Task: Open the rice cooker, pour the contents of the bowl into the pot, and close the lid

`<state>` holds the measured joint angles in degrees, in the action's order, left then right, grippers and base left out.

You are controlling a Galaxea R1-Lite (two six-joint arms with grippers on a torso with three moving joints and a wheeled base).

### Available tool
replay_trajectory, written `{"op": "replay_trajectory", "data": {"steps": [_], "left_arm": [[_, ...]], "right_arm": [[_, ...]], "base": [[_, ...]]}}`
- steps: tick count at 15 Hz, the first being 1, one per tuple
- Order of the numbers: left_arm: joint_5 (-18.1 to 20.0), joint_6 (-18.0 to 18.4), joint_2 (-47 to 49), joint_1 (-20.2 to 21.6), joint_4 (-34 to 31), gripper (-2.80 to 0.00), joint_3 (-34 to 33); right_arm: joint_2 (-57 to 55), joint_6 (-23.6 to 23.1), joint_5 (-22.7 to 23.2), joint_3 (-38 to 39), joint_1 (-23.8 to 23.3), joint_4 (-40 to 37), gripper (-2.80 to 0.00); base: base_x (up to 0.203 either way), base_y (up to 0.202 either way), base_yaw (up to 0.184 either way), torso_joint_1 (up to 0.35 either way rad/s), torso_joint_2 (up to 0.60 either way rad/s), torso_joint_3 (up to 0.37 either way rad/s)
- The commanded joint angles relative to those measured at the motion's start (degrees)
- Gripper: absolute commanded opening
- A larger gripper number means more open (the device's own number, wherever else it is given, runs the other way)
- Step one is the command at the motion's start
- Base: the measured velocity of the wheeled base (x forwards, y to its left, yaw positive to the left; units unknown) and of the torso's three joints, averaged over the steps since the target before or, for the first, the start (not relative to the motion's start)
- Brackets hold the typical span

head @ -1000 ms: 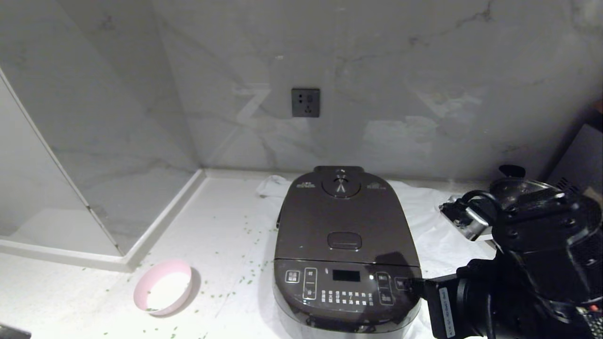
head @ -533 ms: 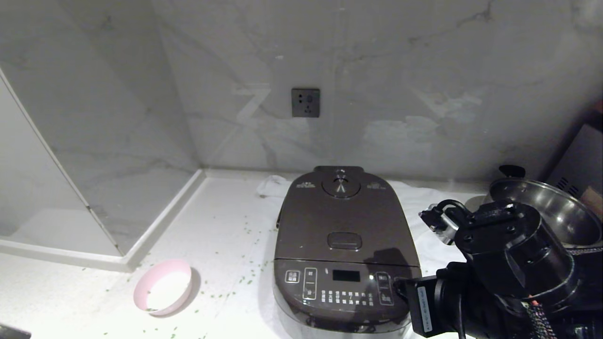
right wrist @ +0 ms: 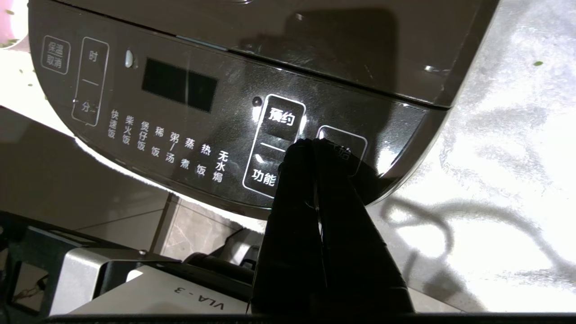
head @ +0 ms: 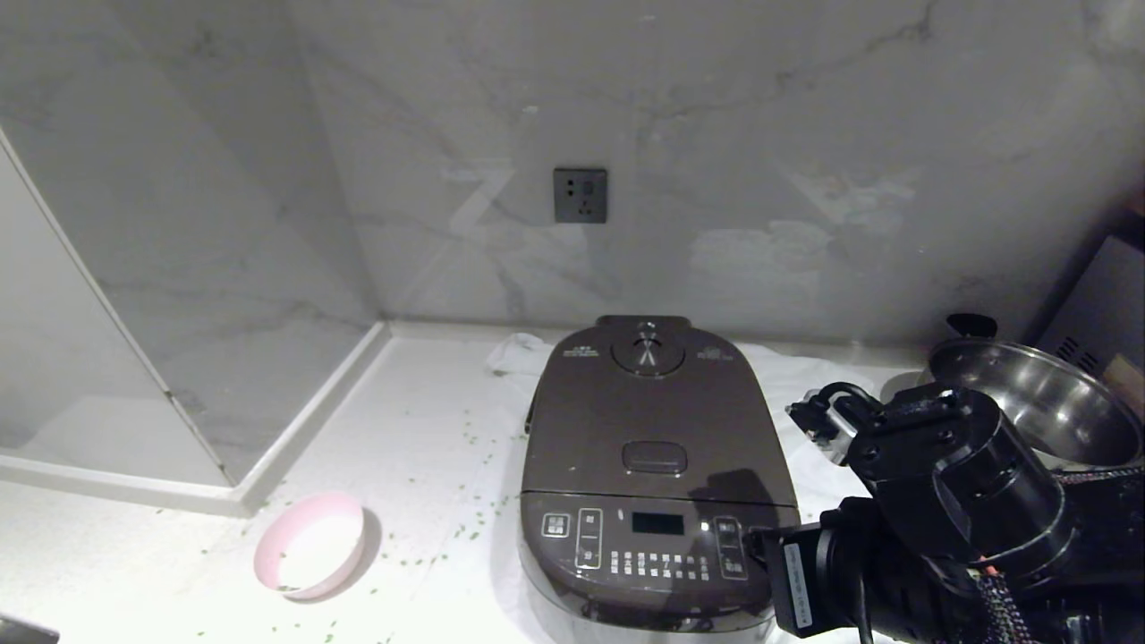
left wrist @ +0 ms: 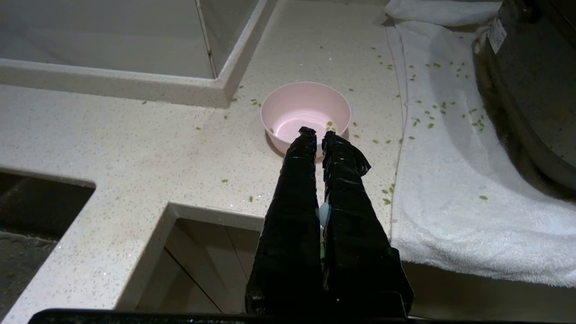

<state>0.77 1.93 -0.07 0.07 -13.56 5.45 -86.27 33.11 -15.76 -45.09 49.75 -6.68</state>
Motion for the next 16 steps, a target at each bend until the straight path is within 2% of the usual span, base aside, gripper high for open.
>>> {"op": "replay_trajectory", "data": {"steps": [1, 9, 16], "left_arm": [[0.02, 0.01, -0.01, 0.01, -0.07, -2.8, 0.0], [0.02, 0.01, -0.01, 0.01, -0.07, -2.8, 0.0], [0.02, 0.01, -0.01, 0.01, -0.07, -2.8, -0.03]], "right_arm": [[-0.04, -0.35, -0.23, 0.01, -0.18, -0.18, -2.8], [0.58, -1.38, -0.49, 0.01, -0.48, -0.26, -2.8], [0.59, -2.53, -0.33, 1.26, -2.64, -0.2, -2.8]], "base": [[0.0, 0.0, 0.0, 0.0, 0.0, 0.0], [0.0, 0.0, 0.0, 0.0, 0.0, 0.0], [0.0, 0.0, 0.0, 0.0, 0.0, 0.0]]}}
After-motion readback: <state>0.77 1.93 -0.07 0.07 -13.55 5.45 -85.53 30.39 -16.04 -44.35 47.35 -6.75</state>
